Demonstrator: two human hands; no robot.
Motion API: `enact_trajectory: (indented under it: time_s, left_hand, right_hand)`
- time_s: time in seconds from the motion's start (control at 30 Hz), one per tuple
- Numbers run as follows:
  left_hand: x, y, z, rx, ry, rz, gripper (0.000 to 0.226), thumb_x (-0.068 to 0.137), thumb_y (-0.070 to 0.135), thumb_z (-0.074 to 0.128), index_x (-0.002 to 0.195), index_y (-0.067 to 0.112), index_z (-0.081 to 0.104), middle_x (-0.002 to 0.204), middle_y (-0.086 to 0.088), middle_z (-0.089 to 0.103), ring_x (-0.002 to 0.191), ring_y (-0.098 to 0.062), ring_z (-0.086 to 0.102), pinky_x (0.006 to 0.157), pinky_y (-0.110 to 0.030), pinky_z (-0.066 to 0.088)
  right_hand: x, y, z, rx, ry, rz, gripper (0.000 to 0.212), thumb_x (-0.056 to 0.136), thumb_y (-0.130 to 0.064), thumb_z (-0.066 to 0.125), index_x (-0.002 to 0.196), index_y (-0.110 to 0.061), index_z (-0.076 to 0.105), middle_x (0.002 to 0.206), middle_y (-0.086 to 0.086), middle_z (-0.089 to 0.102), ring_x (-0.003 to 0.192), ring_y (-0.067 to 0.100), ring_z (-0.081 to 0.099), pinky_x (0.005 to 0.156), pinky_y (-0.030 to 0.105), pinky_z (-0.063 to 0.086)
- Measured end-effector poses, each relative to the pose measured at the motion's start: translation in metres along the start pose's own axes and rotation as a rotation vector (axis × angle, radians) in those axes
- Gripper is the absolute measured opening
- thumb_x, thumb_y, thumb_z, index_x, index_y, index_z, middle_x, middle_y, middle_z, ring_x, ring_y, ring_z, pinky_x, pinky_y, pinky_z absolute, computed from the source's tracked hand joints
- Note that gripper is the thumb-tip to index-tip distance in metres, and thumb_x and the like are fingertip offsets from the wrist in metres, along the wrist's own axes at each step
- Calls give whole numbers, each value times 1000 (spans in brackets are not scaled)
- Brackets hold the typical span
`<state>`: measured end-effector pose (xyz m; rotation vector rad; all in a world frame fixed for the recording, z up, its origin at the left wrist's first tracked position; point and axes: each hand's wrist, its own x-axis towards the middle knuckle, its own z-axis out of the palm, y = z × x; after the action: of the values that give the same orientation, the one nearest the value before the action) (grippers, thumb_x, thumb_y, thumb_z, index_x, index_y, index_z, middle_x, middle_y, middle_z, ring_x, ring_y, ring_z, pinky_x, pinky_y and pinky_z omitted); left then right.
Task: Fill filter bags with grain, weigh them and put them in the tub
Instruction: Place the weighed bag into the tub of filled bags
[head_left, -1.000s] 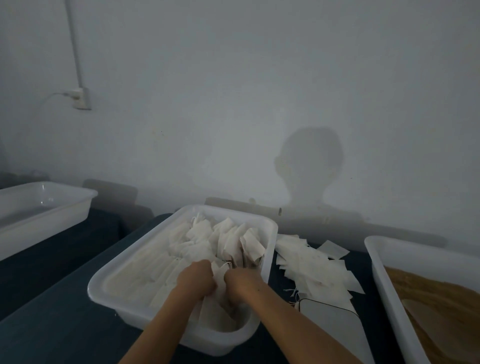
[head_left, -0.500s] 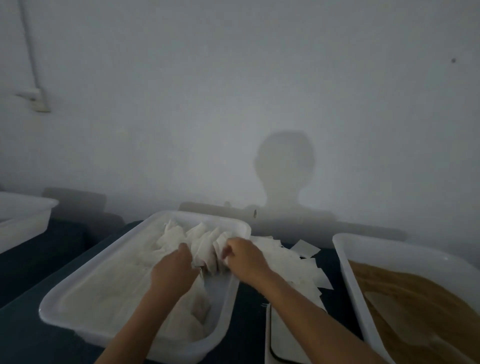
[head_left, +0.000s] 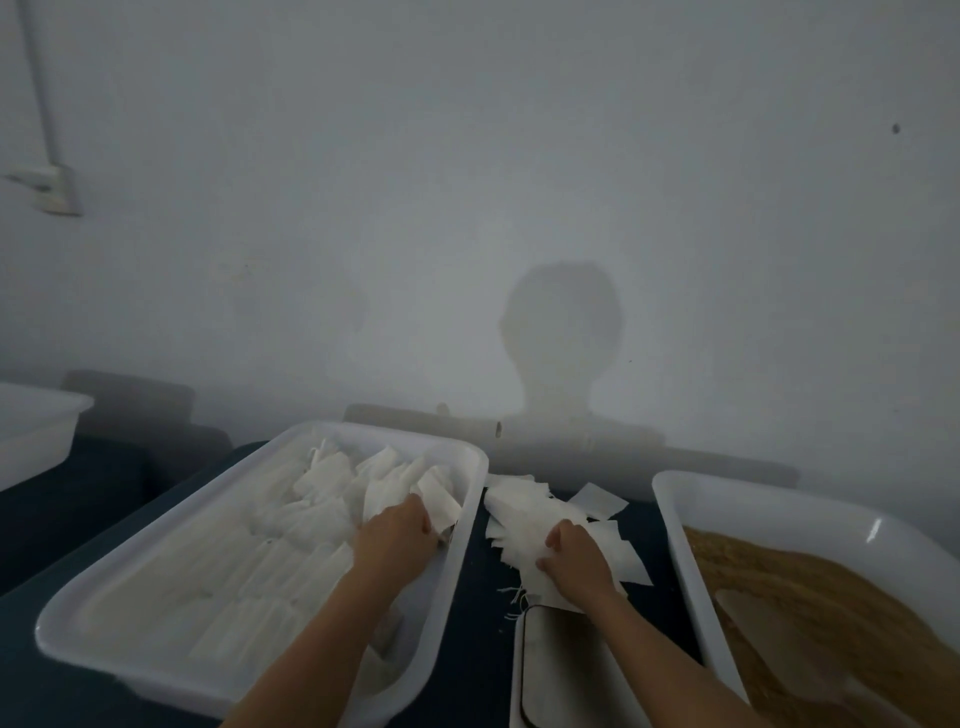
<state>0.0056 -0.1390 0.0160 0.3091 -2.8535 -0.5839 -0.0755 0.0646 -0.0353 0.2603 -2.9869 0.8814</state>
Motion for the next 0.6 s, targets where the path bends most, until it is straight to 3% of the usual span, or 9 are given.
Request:
enact_trajectory:
  time_s: [0.07,0.13,0.23,0.33,0.4,0.5,0.6]
  left_hand:
    - [-1,-5,4,-16,-17,2,9,94,27,45,90,19,45,81,4,54,77,-14,52,80,-28,43]
    - [-1,-7,6,-28,-16,5,11,94,28,47,87,20,44,80,5,54,77,-12,52,78,-26,41]
    - [-2,-4,6,-30,-21,15,10,94,27,46,87,20,46,81,5,57,80,-15,57,77,-27,44]
    - [-4,3,4,-25,4,25,11,96,29,44,91,19,47,81,6,57,81,-15,59,78,-28,45]
    - [-6,12,2,-45,45,44,11,96,30,44,92,20,44,77,8,54,76,-12,55,74,-26,43]
    - [-10,34,-5,-110,87,107,7,96,28,46,94,22,43,88,7,59,78,-10,53,67,-21,39]
    - [-18,71,-10,-237,99,241,8,94,28,51,93,23,44,90,9,57,82,-10,54,70,-23,40]
  right_hand:
    - [2,3,0,-36,51,-4,31,92,-21,55,70,-25,35,97,2,51,85,14,46,72,23,36]
    - [3,5,-2,-39,72,1,32,95,-21,52,67,-24,37,93,0,53,83,13,45,69,22,33]
    - [5,7,-5,-48,67,11,13,94,-16,52,83,-15,57,104,4,61,93,16,54,75,22,38]
    - [3,4,-10,-39,80,8,17,96,-11,47,98,-6,64,108,6,61,100,19,56,80,23,39]
    - [-2,-1,-18,10,157,16,21,97,-10,42,82,-11,57,94,4,57,87,17,53,72,25,36]
    - [-10,-10,-43,131,317,-3,37,98,-11,38,62,-16,35,70,-1,44,68,14,42,62,26,29]
    - [-21,-14,-83,241,405,-41,33,99,-18,44,68,-5,49,72,9,52,69,14,47,60,27,31]
